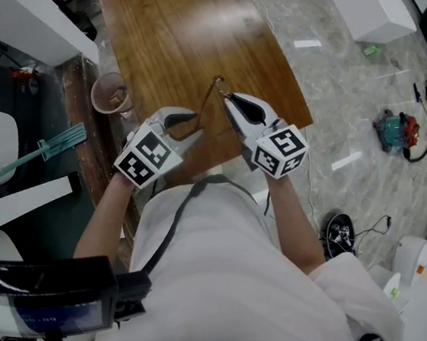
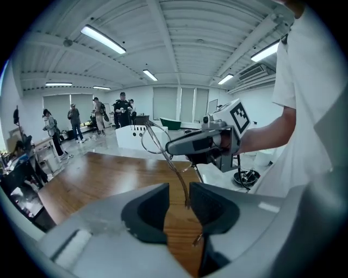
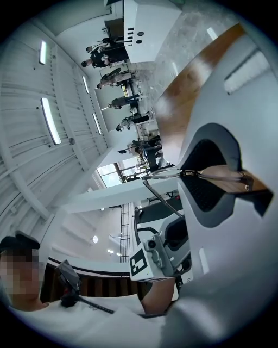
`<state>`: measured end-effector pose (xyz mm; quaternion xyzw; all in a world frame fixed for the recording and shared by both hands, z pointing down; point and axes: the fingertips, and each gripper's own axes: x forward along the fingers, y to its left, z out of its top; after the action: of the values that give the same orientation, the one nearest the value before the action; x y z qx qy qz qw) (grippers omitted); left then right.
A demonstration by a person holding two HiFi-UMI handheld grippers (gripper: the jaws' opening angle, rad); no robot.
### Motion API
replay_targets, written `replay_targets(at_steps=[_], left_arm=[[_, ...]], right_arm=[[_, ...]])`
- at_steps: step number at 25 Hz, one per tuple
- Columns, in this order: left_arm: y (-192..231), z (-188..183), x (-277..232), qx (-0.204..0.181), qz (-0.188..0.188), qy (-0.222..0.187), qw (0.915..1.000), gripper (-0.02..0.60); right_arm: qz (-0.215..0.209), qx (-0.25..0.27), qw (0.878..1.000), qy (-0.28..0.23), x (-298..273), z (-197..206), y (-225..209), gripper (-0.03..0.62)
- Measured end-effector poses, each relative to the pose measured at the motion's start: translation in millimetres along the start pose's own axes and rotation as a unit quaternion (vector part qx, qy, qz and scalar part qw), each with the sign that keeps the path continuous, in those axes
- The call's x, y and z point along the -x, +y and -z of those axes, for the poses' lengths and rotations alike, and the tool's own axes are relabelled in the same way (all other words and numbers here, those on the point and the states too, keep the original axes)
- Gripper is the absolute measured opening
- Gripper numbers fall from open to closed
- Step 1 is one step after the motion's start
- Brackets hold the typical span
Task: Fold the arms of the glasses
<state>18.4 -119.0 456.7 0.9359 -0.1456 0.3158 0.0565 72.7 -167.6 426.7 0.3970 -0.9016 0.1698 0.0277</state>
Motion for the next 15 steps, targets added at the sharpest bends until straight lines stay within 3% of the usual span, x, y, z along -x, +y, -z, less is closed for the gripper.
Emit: replay_targets(at_steps=[3, 8, 15], left_arm=[[3, -5, 10, -0.004, -0.015, -0.005, 0.9999, 0.121], [-7, -1, 17, -0.028, 0.021, 0.019, 0.9992, 0.075], [-5, -12, 27, 0.058, 0.07, -0.039, 0.9951, 0.083]], right_arm=[[0.006, 0.0, 1.0, -0.005, 3, 1, -3, 0.04], [-0.008, 0.001, 1.0, -0.001, -1, 1, 0, 0.04], [-0.034, -0.003, 0.999, -0.004, -1, 2, 11, 0.04]])
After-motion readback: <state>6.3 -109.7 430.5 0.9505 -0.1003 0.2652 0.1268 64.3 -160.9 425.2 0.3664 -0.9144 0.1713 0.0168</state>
